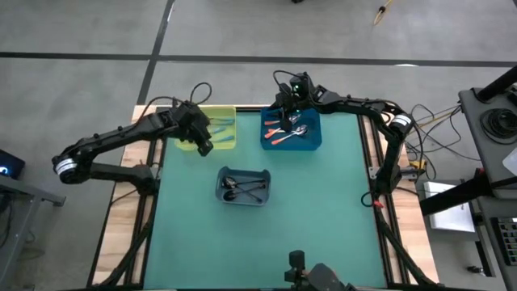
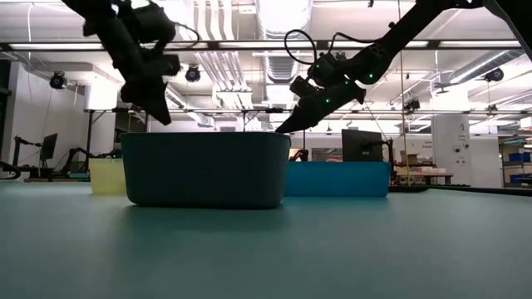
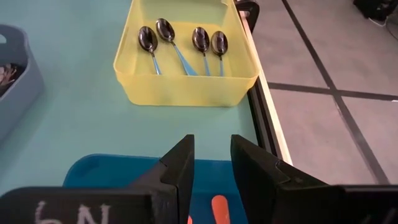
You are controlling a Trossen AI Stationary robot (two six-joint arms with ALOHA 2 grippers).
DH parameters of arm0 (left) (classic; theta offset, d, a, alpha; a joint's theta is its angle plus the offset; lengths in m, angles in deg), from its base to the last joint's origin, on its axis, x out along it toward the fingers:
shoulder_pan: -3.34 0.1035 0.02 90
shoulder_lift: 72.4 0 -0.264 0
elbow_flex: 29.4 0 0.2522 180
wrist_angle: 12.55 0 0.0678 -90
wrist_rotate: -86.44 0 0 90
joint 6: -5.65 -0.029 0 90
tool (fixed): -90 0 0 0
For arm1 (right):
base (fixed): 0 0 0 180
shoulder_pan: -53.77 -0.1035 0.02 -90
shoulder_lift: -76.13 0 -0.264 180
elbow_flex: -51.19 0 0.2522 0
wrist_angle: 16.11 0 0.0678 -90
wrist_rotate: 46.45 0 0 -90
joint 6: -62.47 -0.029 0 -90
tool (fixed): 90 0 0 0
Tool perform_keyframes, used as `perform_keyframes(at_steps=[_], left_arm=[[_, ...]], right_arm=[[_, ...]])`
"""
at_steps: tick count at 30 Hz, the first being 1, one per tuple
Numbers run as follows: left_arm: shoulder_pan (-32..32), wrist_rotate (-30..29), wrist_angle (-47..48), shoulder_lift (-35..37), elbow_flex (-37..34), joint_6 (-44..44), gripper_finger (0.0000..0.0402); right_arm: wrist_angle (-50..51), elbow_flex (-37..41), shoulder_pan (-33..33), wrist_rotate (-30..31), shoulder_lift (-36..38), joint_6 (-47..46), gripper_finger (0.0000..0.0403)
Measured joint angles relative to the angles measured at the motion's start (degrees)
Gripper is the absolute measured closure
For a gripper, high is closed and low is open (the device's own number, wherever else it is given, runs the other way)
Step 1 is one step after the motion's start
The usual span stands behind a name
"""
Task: Sort silverware by color (type)
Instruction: Adjust the blue spoons in the green bin
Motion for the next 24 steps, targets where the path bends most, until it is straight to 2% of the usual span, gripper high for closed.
perform_keyframes(at_steps=[4, 8, 17, 24], left_arm=[[3.87, 0.23, -2.62, -4.66, 0.00, -6.63, 0.0364], [7.44, 3.43, -6.29, -10.50, 0.12, -14.12, 0.0364], [14.91, 5.02, -6.33, -23.14, 5.06, -24.90, 0.0364], [20.07, 7.57, -4.06, -29.26, 8.60, -31.20, 0.0364]], right_arm=[[0.04, 0.00, 0.00, 0.02, 0.07, -0.35, 0.0307], [0.25, 0.00, 0.00, 0.02, 0.20, -1.28, 0.0307], [1.02, 0.00, 0.00, 0.07, 0.22, -0.58, 0.0307], [1.28, 0.00, 0.00, 0.59, 0.22, 0.14, 0.0307]])
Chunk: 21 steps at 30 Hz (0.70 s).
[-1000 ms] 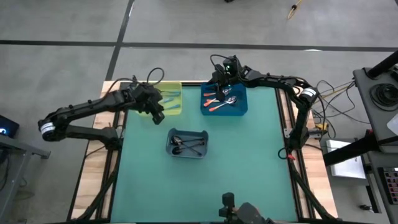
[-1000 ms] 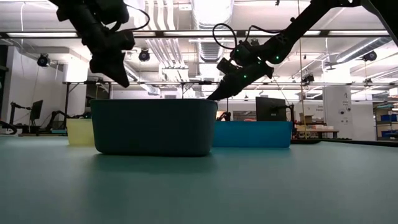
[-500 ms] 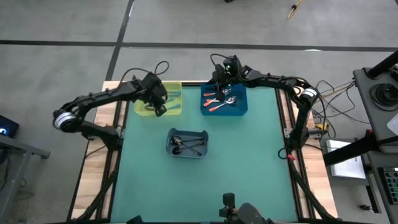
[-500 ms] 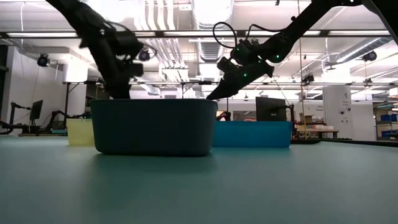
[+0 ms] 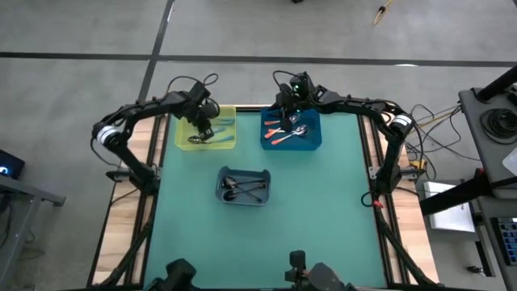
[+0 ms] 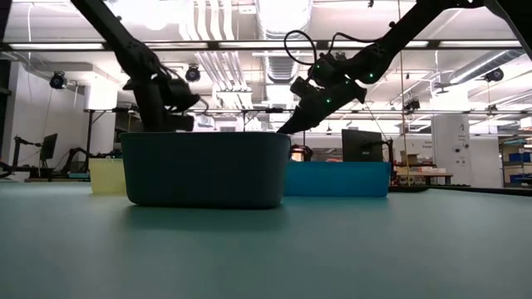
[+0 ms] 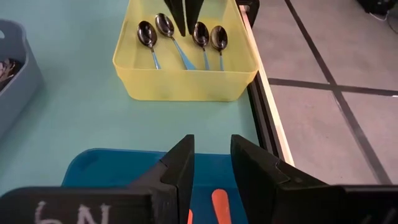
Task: Sort silverware by color (type)
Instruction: Adjust the blue spoons in the green bin
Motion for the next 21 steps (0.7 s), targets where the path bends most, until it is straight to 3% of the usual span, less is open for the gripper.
perform_keyframes(at_steps=[7, 12, 18, 21], left_arm=[[1.75, 0.49, 7.37, -4.19, 0.42, -5.91, 0.0368], [1.76, 0.49, 10.61, -5.08, 0.38, -5.79, 0.0396], [1.76, 0.25, 8.60, -5.03, 0.38, -4.86, 0.0398], [1.74, -2.81, 5.21, -5.03, 0.38, -3.79, 0.0401]], right_arm=[[-0.08, 0.00, 0.00, 0.02, 0.00, 2.70, 0.0307], [-0.60, 0.00, 0.00, 0.02, 0.02, 4.25, 0.0307], [-1.12, 0.00, 0.00, 0.02, 0.02, 4.79, 0.0307], [-1.14, 0.00, 0.00, 0.01, 0.02, 4.79, 0.0307]])
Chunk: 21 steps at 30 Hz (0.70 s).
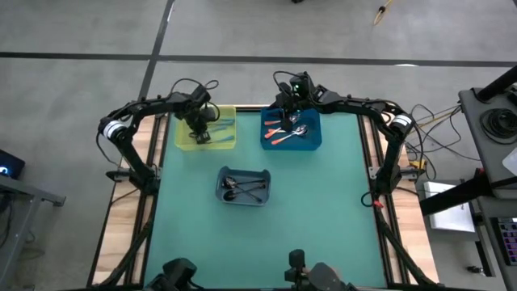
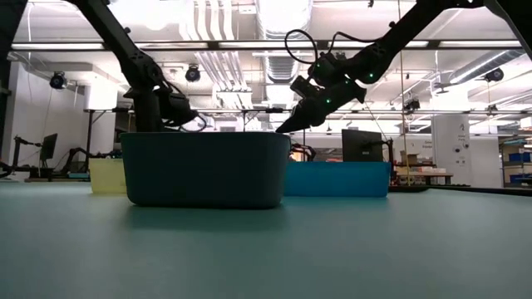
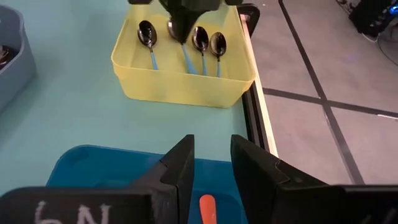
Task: Sort silverware by color (type)
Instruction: Adjust the blue spoons in the green bin
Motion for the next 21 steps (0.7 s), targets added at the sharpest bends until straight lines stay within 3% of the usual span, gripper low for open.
perform_keyframes(at_steps=[5, 15, 21], left_arm=[[0.01, -1.31, -1.80, 0.51, -0.02, 0.77, 0.0401], [-0.04, -0.85, 3.52, 3.70, -0.04, 3.70, 0.0401], [-0.09, 9.08, 7.03, 6.71, -0.04, 4.66, 0.0402]], right_arm=[[-0.02, 0.00, 0.00, -0.01, 0.00, -0.01, 0.0307], [-0.43, 0.00, 0.00, -0.03, 0.00, 0.41, 0.0307], [-0.41, 0.00, 0.00, -0.05, 0.00, 0.42, 0.0307]])
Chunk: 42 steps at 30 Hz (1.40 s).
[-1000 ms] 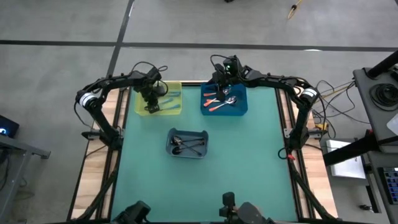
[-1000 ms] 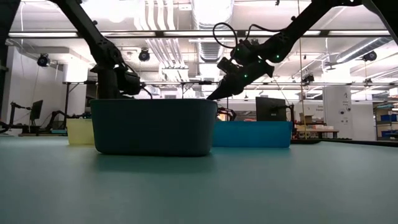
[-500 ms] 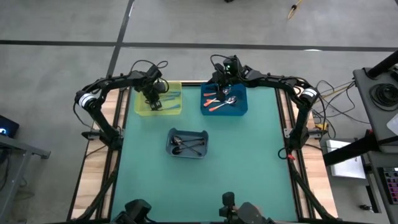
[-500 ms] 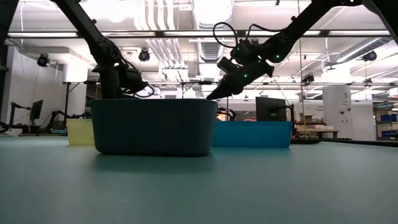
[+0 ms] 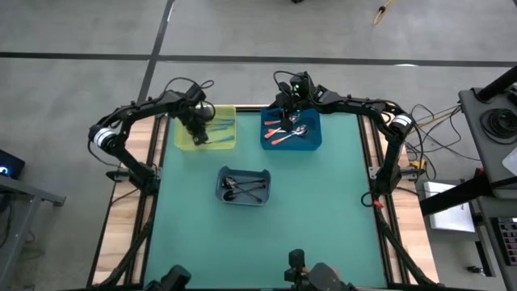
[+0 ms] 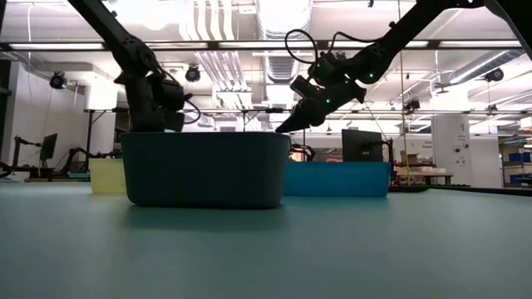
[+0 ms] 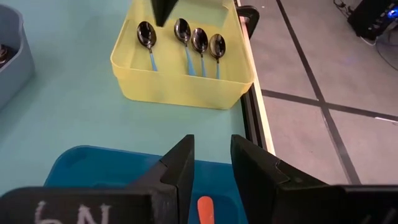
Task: Sort silverware by color (type)
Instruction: Adjust the blue spoons in the green bin
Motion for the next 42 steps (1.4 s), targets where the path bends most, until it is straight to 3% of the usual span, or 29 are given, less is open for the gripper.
perform_keyframes(at_steps=[5, 16, 22, 28, 36, 42], left_arm=[[-0.65, 2.75, 1.68, -0.69, -0.49, -0.01, 0.0402], [-1.33, 2.67, 1.26, -4.95, -0.57, -0.22, 0.0402], [-1.33, -4.98, 1.03, -5.15, -0.44, 1.12, 0.0402], [-1.25, -6.11, 0.79, -5.14, -0.19, 1.44, 0.0401], [-1.25, -0.96, 1.81, -4.89, -0.57, -0.28, 0.0401], [-1.03, -1.57, 2.30, -5.20, -1.11, -0.68, 0.0401]], right_arm=[[0.04, 0.00, 0.00, 0.00, 0.00, -0.02, 0.0307], [0.13, 0.00, 0.00, 0.00, 0.00, -0.09, 0.0307], [0.11, 0.00, 0.00, 0.00, 0.00, 0.00, 0.0307], [0.12, 0.00, 0.00, 0.00, 0.00, 0.00, 0.0307], [0.22, 0.00, 0.00, 0.00, 0.00, 0.02, 0.0307], [0.24, 0.00, 0.00, 0.00, 0.00, 0.03, 0.0307]])
